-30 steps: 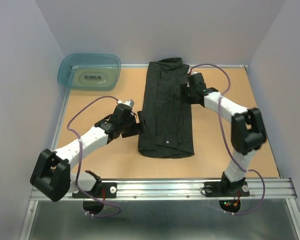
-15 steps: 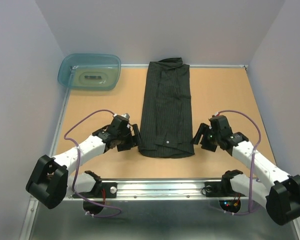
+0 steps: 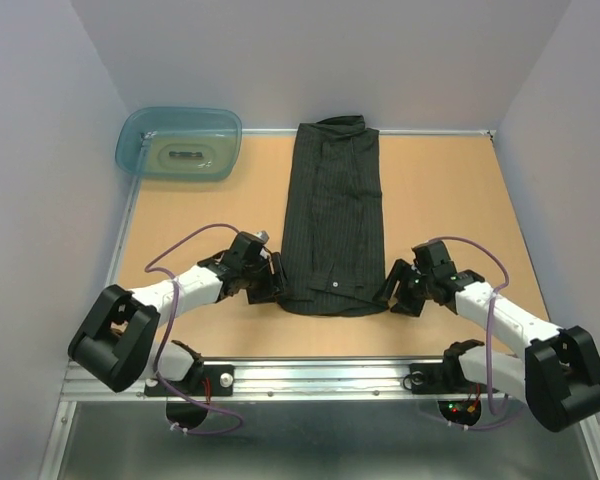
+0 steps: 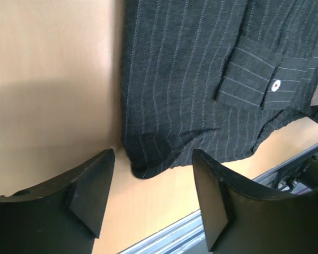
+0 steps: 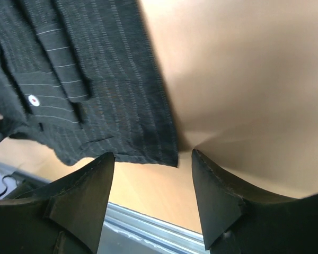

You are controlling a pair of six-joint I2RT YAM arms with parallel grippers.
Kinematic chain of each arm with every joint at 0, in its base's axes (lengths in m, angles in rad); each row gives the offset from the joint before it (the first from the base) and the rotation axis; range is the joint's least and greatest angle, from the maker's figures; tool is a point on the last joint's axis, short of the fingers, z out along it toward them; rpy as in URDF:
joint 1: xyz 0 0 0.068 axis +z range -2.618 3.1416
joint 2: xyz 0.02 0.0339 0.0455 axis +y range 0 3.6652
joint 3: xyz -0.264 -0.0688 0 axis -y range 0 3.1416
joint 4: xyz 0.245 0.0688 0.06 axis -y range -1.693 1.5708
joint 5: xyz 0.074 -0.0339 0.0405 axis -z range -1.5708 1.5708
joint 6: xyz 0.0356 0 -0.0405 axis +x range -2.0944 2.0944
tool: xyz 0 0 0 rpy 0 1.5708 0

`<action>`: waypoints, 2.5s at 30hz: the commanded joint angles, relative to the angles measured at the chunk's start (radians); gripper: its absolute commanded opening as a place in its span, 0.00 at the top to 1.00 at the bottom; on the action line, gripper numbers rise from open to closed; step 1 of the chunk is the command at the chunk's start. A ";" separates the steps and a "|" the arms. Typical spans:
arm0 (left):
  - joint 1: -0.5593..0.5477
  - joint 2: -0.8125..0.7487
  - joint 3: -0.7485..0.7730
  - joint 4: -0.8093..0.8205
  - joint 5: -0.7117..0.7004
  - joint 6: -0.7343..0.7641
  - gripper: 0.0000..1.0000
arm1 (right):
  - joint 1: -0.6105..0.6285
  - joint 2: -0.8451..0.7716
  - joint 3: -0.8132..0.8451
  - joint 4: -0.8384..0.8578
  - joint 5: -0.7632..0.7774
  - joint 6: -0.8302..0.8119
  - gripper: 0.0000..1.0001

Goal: Fold and stack the long sleeve shirts
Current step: Fold the shirt

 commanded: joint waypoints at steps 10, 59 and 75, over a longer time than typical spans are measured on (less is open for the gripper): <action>0.002 0.085 -0.005 0.030 0.041 0.039 0.53 | -0.003 0.101 -0.031 0.146 -0.022 -0.020 0.50; 0.212 0.096 0.535 -0.232 0.170 0.102 1.00 | -0.113 0.398 0.786 -0.273 -0.129 -0.303 0.99; 0.282 0.544 0.905 -0.154 0.153 0.146 1.00 | -0.212 0.846 1.153 -0.213 -0.171 -0.336 0.99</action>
